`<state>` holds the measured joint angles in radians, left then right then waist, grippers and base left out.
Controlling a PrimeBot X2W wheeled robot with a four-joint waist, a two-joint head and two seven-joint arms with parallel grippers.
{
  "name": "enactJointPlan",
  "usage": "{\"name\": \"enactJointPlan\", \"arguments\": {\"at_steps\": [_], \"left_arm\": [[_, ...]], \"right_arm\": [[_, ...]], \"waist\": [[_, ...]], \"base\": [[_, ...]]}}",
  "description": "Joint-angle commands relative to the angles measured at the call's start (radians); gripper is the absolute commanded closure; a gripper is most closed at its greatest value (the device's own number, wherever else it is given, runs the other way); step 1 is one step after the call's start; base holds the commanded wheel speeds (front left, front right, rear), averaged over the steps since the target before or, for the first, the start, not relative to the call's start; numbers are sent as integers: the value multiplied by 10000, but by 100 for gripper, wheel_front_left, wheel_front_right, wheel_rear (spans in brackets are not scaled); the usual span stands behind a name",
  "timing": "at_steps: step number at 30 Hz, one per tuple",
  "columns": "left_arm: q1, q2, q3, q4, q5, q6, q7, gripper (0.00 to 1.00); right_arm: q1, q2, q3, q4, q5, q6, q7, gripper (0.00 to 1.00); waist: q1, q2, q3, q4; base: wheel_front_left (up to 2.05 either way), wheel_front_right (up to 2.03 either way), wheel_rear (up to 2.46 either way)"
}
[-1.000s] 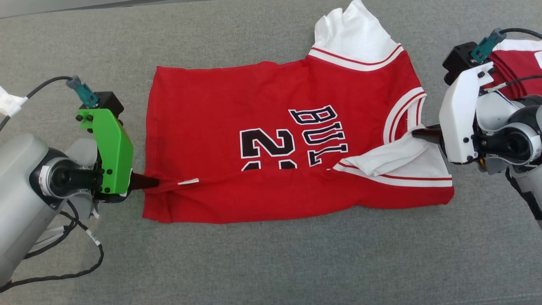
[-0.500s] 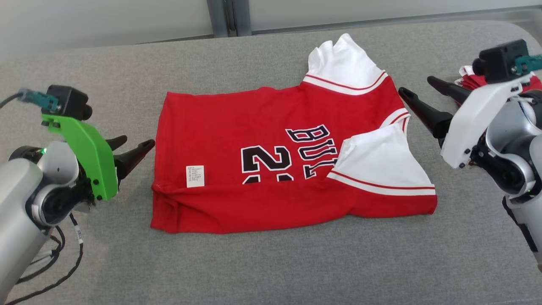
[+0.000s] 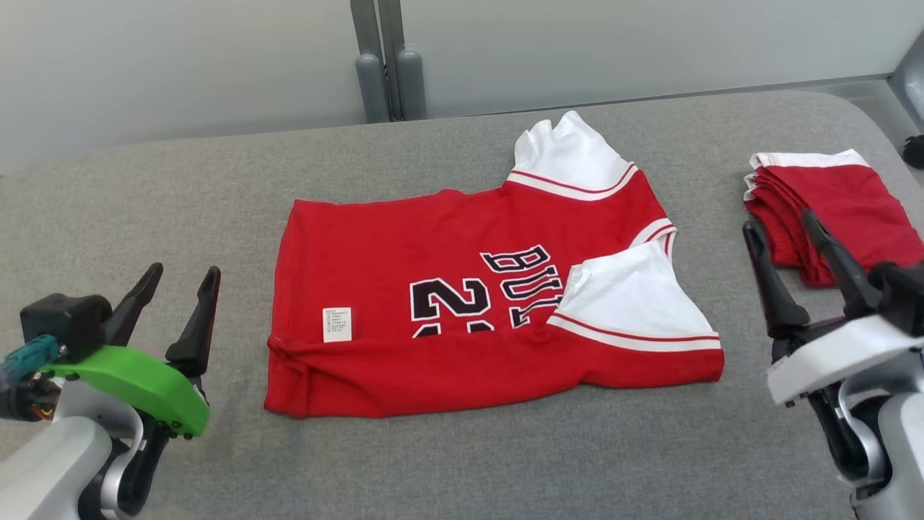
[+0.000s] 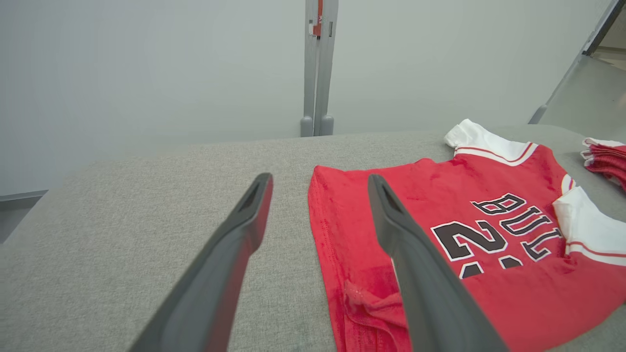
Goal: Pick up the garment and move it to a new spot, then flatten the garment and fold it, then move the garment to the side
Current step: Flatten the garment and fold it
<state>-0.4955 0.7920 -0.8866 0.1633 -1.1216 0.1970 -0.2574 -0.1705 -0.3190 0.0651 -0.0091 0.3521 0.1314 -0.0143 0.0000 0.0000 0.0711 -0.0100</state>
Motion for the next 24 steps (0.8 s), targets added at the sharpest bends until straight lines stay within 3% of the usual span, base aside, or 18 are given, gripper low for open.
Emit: {"name": "enactJointPlan", "arguments": {"at_steps": [1,4,7,10,14,24], "left_arm": [[357,-200,622,-294,313,327,-82,0],[1526,-731,1930,-1029,1635,939,-69,0],[2659,-1274,2813,-1427,2611,1104,-71,0],[3524,-1723,3057,-1141,3063,816,-74,0],[3799,-2042,2694,-50,3150,212,30,0],[2343,-2766,1817,2487,3266,-1145,802,0]], "right_arm": [[406,280,-229,48,-43,-11,-281,0],[989,634,-457,334,-248,-9,-573,0],[1338,883,-529,789,-278,-11,-736,0],[1402,967,-397,1434,-188,-9,-743,0],[982,832,-185,2479,-47,-8,-625,0],[-343,712,692,5110,900,-11,-113,0]], "waist": [[0,0,-40,-14],[0,0,-42,-2],[0,0,-34,-26],[0,0,24,-38],[0,0,167,-33],[0,0,586,34]], "base": [[0,0,0],[0,0,0],[0,0,0],[0,0,0],[0,0,0],[0,0,0]]}}
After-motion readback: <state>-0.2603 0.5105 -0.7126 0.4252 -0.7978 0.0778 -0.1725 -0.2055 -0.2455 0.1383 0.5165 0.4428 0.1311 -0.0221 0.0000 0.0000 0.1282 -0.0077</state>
